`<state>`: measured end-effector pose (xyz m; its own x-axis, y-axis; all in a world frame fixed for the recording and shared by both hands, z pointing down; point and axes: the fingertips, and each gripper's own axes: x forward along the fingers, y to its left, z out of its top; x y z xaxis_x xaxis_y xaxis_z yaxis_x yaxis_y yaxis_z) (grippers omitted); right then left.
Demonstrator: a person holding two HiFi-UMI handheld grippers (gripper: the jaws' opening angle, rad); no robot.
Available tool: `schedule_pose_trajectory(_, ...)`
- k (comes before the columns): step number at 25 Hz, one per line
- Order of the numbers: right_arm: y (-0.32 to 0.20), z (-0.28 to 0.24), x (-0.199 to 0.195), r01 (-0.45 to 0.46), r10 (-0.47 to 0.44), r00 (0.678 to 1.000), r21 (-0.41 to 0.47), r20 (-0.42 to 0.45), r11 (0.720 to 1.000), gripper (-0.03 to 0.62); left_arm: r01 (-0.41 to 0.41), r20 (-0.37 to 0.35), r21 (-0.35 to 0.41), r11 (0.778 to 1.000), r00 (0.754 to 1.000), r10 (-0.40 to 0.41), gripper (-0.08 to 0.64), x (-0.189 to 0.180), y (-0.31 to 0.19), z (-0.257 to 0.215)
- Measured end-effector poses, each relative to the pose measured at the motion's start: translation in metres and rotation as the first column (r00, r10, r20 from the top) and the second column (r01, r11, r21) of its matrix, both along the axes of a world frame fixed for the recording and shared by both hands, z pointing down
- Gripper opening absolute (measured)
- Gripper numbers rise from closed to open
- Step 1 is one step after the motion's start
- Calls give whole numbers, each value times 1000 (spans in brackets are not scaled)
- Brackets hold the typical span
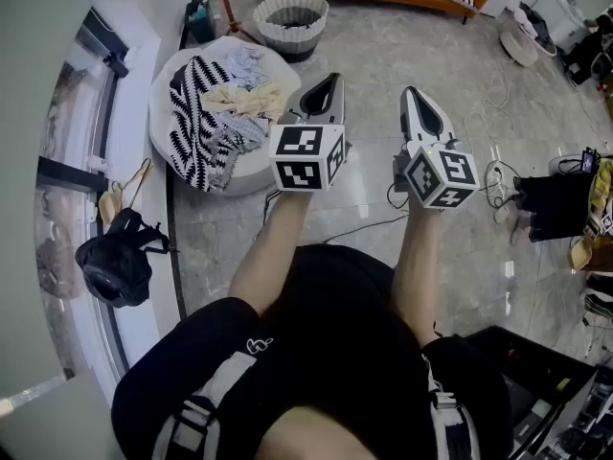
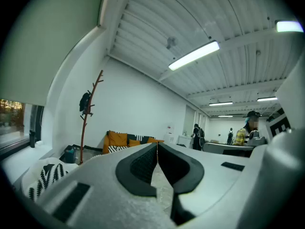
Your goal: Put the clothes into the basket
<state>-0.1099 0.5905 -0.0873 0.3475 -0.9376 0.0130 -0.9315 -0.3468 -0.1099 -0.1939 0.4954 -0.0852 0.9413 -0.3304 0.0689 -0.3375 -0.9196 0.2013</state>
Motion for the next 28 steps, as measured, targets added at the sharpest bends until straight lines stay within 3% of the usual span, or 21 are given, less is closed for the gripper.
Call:
schedule_pose_trajectory(9,15,11,29,1,-1,1000,-4,16,1000,12,16,9,-7,1000,1000,-16,12,23,16,10)
schedule_pose_trajectory(15,18,33,56,-27,27,996,-3,85,1000,12,38,52,-17,999,998,-37,12,26,16,32)
schedule_pose_trajectory(22,-36,56,76,41,-39,992,-13,119,999,12,119,93,-47,992,989,-114,12,34,-39,61)
schedule_pose_trajectory(28,-113,91,128,90,-83,989,-52,124,995,12,167,99,-99,981,983,-158,12,87,-121,97)
